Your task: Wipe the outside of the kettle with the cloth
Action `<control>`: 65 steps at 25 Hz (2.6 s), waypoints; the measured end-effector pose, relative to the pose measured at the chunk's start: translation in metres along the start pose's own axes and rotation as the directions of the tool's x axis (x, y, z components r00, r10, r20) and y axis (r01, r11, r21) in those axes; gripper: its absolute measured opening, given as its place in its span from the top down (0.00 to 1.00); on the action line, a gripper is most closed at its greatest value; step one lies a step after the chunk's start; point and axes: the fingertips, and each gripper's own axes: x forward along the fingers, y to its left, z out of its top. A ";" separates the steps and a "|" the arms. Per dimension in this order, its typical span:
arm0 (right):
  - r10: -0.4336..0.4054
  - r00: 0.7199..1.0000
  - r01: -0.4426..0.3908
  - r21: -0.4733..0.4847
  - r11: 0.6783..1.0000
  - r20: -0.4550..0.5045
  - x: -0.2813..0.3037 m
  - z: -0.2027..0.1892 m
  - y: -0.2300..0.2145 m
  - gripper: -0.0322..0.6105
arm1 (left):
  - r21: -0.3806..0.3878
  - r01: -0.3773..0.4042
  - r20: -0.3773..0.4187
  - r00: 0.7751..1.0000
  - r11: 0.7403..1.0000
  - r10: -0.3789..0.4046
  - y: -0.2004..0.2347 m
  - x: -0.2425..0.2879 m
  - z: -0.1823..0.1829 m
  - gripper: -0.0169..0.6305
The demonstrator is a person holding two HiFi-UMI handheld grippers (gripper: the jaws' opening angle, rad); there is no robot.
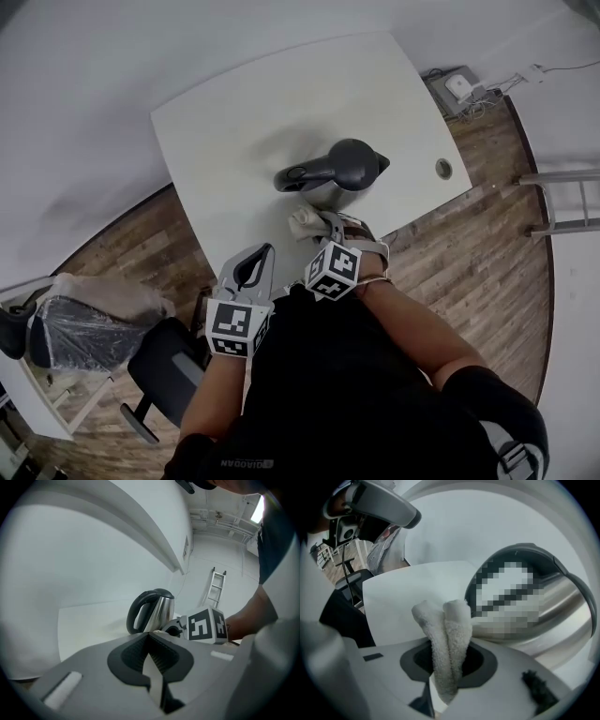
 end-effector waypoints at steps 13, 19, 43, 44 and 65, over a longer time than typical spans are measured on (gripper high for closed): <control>-0.014 0.793 -0.396 0.532 0.748 0.609 -0.128 0.017 -0.044 0.80 | 0.060 -0.029 0.043 0.999 0.998 0.026 -0.005 0.003 0.040 0.96; -0.299 0.577 -0.696 0.650 0.306 0.760 -0.182 -0.021 -0.116 0.80 | 0.111 0.003 0.075 0.997 0.994 -0.011 -0.026 0.000 0.060 0.96; -0.261 0.507 -0.856 0.515 -0.040 0.822 -0.091 -0.129 -0.151 0.81 | 0.056 -0.028 -0.034 0.999 0.998 0.030 -0.055 0.055 0.053 0.96; -0.247 0.511 -0.854 0.519 -0.041 0.823 -0.085 -0.131 -0.151 0.81 | 0.050 -0.035 -0.040 0.999 0.998 0.037 -0.054 0.057 0.051 0.96; -0.009 0.756 -0.652 0.753 -0.088 0.654 0.006 -0.165 -0.133 0.81 | -0.092 -0.136 -0.028 0.991 0.986 0.134 -0.025 0.083 0.033 0.96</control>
